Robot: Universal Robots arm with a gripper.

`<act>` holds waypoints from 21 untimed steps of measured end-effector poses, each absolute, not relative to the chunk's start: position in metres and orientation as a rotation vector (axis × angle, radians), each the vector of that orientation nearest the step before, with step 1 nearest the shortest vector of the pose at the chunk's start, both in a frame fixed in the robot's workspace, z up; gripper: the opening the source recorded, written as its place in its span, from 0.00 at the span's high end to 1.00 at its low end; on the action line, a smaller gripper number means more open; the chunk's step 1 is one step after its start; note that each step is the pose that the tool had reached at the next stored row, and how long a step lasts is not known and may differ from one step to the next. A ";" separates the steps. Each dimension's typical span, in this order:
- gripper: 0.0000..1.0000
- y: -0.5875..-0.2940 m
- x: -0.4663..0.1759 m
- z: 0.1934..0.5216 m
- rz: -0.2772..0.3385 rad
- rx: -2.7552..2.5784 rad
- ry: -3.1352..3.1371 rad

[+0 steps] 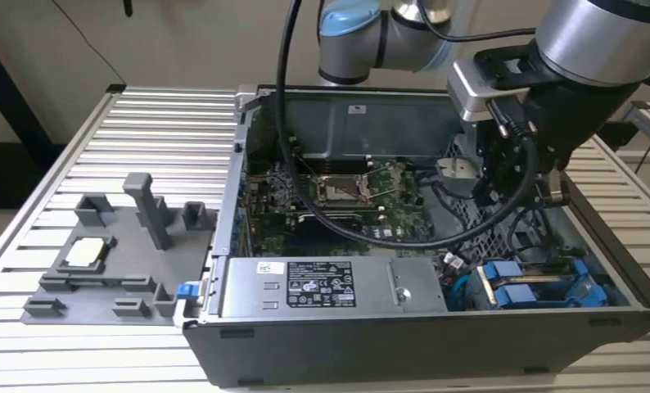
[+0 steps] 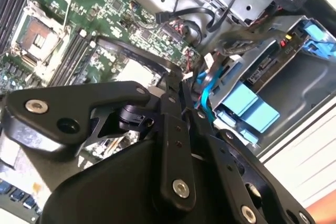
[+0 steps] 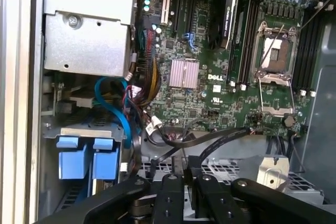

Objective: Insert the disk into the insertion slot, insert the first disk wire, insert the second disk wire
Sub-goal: 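Insert the second disk wire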

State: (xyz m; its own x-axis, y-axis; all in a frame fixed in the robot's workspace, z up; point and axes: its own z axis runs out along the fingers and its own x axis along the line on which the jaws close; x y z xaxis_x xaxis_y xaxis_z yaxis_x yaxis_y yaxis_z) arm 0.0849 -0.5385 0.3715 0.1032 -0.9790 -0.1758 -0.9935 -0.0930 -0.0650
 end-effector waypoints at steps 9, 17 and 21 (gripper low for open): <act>0.84 -0.567 0.093 0.369 0.145 -2.208 2.002; 0.84 -0.570 0.098 0.368 0.081 -2.241 2.040; 0.84 -0.569 0.101 0.368 0.017 -2.265 2.084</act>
State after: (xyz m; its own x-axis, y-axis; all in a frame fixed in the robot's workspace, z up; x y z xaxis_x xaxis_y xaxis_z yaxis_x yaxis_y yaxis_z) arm 0.1015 -0.5695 0.3676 0.0840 -0.9951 -0.0515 -0.9958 -0.0820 -0.0396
